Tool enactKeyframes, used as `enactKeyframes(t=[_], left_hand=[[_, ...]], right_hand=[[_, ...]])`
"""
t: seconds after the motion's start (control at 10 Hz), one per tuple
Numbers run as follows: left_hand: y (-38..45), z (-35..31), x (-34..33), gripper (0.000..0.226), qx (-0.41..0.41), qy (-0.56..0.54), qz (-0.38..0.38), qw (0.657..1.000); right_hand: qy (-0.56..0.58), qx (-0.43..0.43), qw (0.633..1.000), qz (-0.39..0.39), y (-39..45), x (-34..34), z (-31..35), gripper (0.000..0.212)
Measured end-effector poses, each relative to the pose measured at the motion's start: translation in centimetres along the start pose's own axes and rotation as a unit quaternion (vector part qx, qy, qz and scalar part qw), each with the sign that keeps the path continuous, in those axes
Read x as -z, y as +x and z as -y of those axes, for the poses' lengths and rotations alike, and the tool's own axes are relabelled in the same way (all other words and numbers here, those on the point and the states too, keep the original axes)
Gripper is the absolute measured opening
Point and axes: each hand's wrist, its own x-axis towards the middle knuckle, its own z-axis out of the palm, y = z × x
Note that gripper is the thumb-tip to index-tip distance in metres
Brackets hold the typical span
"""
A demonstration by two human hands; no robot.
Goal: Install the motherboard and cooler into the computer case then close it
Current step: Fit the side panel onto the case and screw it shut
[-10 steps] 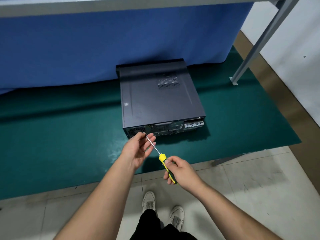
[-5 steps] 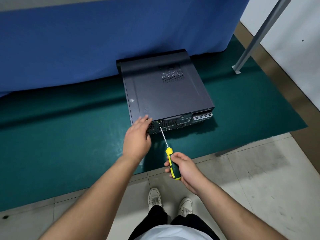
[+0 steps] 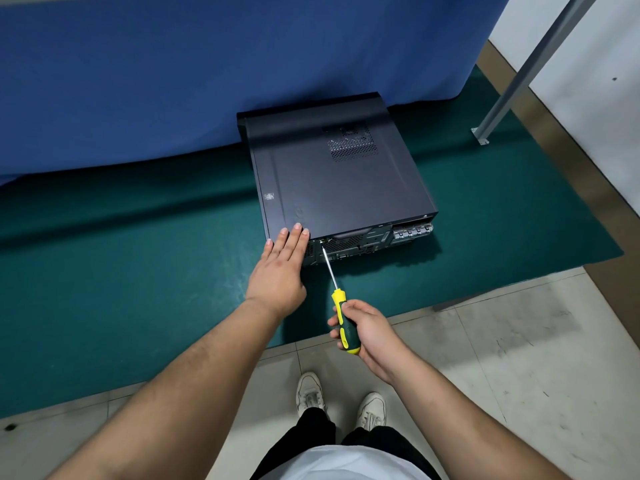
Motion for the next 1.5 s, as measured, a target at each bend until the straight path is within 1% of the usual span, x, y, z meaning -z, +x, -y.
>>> enactKeyframes(t=[0.8,0.9,1.0,1.1,1.2,1.3,1.4,1.5], left_hand=[[-0.3,0.1,-0.3,0.100,-0.006,-0.006,-0.005,1.000],[-0.2,0.1,-0.4,0.102,-0.005,-0.006,-0.010,1.000],[-0.2,0.2,-0.4,0.102,-0.007,-0.009,-0.012,1.000],[-0.2,0.1,-0.6,0.102,-0.006,-0.012,-0.015,1.000],[-0.1,0.0,-0.4,0.100,-0.008,-0.012,-0.010,1.000],[0.0,-0.2,0.3,0.085,0.002,-0.102,-0.048,0.994],[-0.4,-1.3,0.4,0.052,0.049,-0.228,-0.172,0.957],[-1.0,-5.0,-0.1,0.008,0.233,-0.477,-0.133,0.837]], right_hand=[[0.030,0.002,0.999,-0.017,1.0,-0.4,-0.7,0.023],[0.098,-0.033,0.995,-0.003,0.8,-0.6,-0.4,0.025],[0.147,-0.045,0.988,-0.002,0.6,-1.0,-0.2,0.021],[0.165,-0.052,0.985,-0.010,0.6,-1.5,-0.4,0.023],[0.178,-0.092,0.980,0.011,0.4,-1.6,-0.3,0.023],[0.213,-0.127,0.968,0.044,0.3,-1.7,-0.2,0.032],[0.264,-0.141,0.953,0.053,0.3,-1.8,-0.1,0.032],[0.288,-0.171,0.941,0.050,0.6,-2.1,0.3,0.034]])
